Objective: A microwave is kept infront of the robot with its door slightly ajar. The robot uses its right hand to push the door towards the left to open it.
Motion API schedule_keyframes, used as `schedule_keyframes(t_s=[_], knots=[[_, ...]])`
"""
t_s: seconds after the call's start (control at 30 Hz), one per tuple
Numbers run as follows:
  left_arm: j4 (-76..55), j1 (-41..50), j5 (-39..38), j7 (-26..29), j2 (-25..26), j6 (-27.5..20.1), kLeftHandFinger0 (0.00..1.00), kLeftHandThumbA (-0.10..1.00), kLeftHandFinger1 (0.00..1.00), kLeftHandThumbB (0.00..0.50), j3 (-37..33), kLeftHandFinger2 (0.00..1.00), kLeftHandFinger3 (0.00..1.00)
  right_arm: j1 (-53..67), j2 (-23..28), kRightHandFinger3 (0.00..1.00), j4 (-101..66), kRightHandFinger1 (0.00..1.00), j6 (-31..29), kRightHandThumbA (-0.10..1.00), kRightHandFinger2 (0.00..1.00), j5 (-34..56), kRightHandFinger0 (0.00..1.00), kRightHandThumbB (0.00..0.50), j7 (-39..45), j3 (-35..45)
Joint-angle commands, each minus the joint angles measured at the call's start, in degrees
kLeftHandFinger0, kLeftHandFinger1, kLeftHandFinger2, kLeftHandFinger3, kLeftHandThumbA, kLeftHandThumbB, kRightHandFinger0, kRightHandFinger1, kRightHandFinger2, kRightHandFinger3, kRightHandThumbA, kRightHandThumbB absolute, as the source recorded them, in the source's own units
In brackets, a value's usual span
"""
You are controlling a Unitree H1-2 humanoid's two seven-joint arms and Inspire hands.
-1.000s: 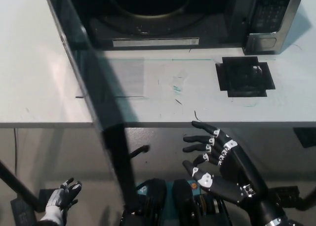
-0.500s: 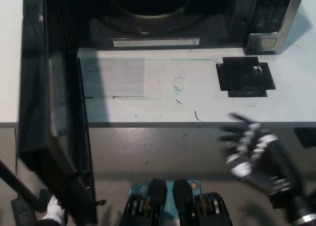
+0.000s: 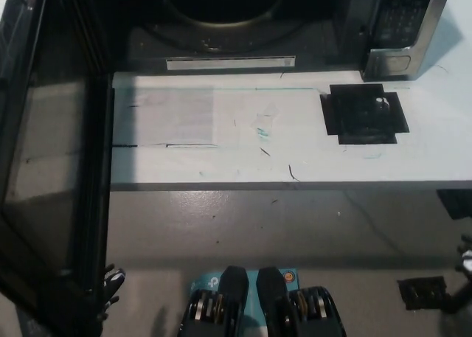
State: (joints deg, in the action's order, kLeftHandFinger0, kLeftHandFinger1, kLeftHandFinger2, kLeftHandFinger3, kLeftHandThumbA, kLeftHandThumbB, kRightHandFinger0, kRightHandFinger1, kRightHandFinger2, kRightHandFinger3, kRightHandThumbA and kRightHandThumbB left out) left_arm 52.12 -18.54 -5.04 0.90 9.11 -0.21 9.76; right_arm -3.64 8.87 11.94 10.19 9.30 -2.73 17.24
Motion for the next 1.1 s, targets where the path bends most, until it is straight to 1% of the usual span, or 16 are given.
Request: schedule_keyframes(t_s=[0.0, 0.1, 0.13, 0.23, 0.3, 0.33, 0.43, 0.47, 0.5, 0.53, 0.67, 0.73, 0.83, 0.97, 1.03, 1.07], knots=[[0.2, -1.6, 0.0, 0.3, 0.7, -1.9, 1.00, 0.50, 1.00, 0.156, -0.2, 1.00, 0.98, -3.3, -0.1, 0.80, 5.2, 0.62, -7.9, 0.46, 0.66, -0.7, 0.45, 0.185, -3.3, 1.6], [-0.4, -1.4, -0.8, 0.1, 0.4, -1.7, 0.95, 0.49, 1.00, 0.154, 0.4, 1.00, 0.95, -4.1, -0.5, 0.78, 11.5, 0.56, -11.1, 0.46, 0.62, -1.9, 0.43, 0.204, -4.5, 1.1], [-0.1, -1.8, -0.7, 0.2, 0.4, -1.9, 0.94, 0.49, 1.00, 0.144, 0.4, 1.00, 0.95, -4.5, -0.6, 0.78, 12.4, 0.57, -11.5, 0.47, 0.62, -1.9, 0.43, 0.218, -4.6, 1.0], [0.1, -1.8, -0.2, 0.2, 0.6, -2.0, 0.95, 0.51, 1.00, 0.158, 0.0, 1.00, 0.94, -4.8, -1.3, 0.78, 14.5, 0.56, -12.9, 0.49, 0.63, -1.9, 0.37, 0.224, -4.9, 0.7], [-0.3, -1.6, -0.6, 0.0, 0.4, -2.1, 0.97, 0.51, 1.00, 0.175, 0.2, 1.00, 0.95, -5.0, -2.0, 0.76, 14.7, 0.58, -12.7, 0.49, 0.65, -1.8, 0.38, 0.221, -5.2, 0.7], [-0.3, -1.6, -0.4, -0.1, 0.5, -2.0, 0.97, 0.52, 1.00, 0.168, 0.0, 1.00, 0.96, -5.0, -2.3, 0.76, 14.4, 0.58, -12.7, 0.49, 0.65, -1.6, 0.39, 0.231, -5.2, 0.7], [0.1, -2.1, -0.5, 0.2, 0.4, -2.0, 0.99, 0.53, 1.00, 0.178, 0.2, 1.00, 0.99, -5.7, -2.5, 0.75, 13.4, 0.55, -12.0, 0.50, 0.62, -1.8, 0.38, 0.239, -5.4, 0.5], [-0.2, -2.2, -1.7, 0.6, -0.1, -1.2, 1.00, 0.47, 1.00, 0.208, 1.3, 1.00, 0.96, -5.7, -2.5, 0.75, 13.2, 0.55, -12.0, 0.50, 0.62, -1.8, 0.38, 0.236, -5.3, 0.4], [-0.3, -2.1, -0.8, 0.7, 0.1, -1.4, 0.98, 0.54, 1.00, 0.191, 0.6, 1.00, 0.95, -5.7, -2.5, 0.75, 13.1, 0.55, -12.0, 0.50, 0.61, -2.0, 0.40, 0.243, -5.4, 0.3], [-0.4, -2.1, 0.4, 0.8, 0.4, -1.7, 0.96, 0.54, 1.00, 0.186, -0.3, 1.00, 0.95, -5.7, -2.6, 0.75, 12.6, 0.56, -11.8, 0.50, 0.62, -2.3, 0.40, 0.240, -5.7, 0.2], [0.0, -2.4, -1.0, 0.2, 0.1, -1.9, 1.00, 0.52, 1.00, 0.197, 0.7, 1.00, 0.92, -6.2, -2.6, 0.74, 12.9, 0.52, -12.0, 0.51, 0.60, -1.9, 0.37, 0.263, -6.2, 0.4], [0.1, -2.4, -1.1, 0.1, 0.0, -1.7, 1.00, 0.51, 1.00, 0.180, 0.7, 1.00, 0.94, -5.9, -2.6, 0.73, 12.7, 0.51, -12.0, 0.50, 0.59, -1.9, 0.35, 0.261, -6.5, 0.5], [0.0, -2.5, -1.0, 0.8, -0.2, -1.4, 1.00, 0.50, 1.00, 0.199, 0.9, 1.00, 0.91, -5.9, -2.5, 0.73, 12.8, 0.52, -12.2, 0.51, 0.60, -1.2, 0.36, 0.251, -5.9, 0.5], [0.5, -2.8, -0.5, 0.0, 0.1, -2.4, 1.00, 0.53, 1.00, 0.189, 0.2, 1.00, 0.93, -5.8, -2.5, 0.77, 11.9, 0.54, -11.2, 0.48, 0.63, -1.0, 0.38, 0.225, -6.1, 0.7], [0.8, -2.9, -0.5, 0.2, 0.0, -2.8, 1.00, 0.54, 1.00, 0.197, 0.2, 1.00, 0.91, -5.7, -2.5, 0.74, 11.7, 0.54, -11.1, 0.49, 0.61, -0.9, 0.39, 0.230, -6.1, 0.7], [1.0, -3.0, -1.1, 0.1, -0.1, -2.4, 1.00, 0.51, 1.00, 0.199, 0.7, 1.00, 0.91, -5.7, -2.5, 0.74, 11.7, 0.54, -11.1, 0.49, 0.62, -0.8, 0.39, 0.237, -6.1, 0.7]])
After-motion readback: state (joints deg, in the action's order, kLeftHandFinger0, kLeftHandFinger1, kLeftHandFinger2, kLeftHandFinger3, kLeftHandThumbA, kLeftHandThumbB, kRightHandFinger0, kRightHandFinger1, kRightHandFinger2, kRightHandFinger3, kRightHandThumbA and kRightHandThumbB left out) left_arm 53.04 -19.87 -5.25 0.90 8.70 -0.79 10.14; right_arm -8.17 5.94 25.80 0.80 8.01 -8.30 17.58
